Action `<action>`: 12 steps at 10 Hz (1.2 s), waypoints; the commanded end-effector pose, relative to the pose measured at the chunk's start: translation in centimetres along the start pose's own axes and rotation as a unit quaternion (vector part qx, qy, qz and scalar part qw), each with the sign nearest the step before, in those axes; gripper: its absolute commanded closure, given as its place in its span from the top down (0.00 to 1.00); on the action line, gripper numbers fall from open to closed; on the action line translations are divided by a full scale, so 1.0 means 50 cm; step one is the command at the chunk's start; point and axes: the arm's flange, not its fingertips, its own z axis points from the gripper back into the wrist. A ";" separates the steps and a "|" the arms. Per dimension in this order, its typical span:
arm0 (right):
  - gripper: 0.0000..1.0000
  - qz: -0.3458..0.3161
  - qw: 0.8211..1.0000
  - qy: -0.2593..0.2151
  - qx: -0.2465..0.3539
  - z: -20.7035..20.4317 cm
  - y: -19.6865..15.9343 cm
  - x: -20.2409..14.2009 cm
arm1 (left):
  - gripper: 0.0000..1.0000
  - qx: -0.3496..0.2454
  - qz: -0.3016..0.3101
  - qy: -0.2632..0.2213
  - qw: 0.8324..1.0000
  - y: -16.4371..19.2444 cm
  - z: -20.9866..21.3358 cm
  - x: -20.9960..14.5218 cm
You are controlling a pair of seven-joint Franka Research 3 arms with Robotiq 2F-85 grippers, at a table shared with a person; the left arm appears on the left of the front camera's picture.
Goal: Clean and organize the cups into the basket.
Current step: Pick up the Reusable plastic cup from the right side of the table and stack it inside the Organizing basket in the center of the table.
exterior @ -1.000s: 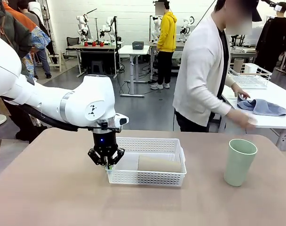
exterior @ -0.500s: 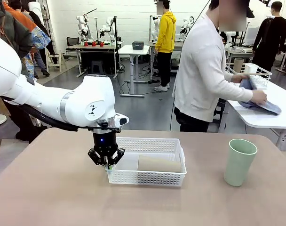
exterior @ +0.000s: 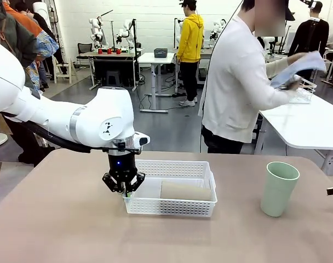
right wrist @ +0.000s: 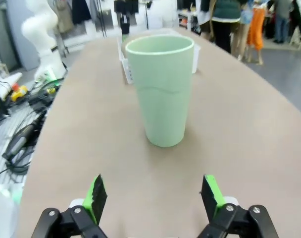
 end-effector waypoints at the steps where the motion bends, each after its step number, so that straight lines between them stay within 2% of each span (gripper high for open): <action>1: 1.00 -0.013 1.000 -0.006 -0.003 -0.017 -0.027 0.001 | 0.00 0.001 -0.001 0.002 1.000 -0.001 0.002 -0.001; 5: 1.00 -0.026 0.999 -0.016 -0.017 -0.085 -0.064 -0.002 | 0.00 0.001 -0.001 0.002 1.000 -0.001 0.002 -0.001; 8: 1.00 -0.015 1.000 -0.022 0.007 -0.134 -0.061 0.023 | 0.00 0.001 -0.001 0.002 1.000 -0.001 0.002 -0.001; 12: 1.00 -0.019 0.999 -0.020 0.025 -0.187 -0.070 0.024 | 0.00 0.001 -0.001 0.002 1.000 -0.001 0.002 -0.001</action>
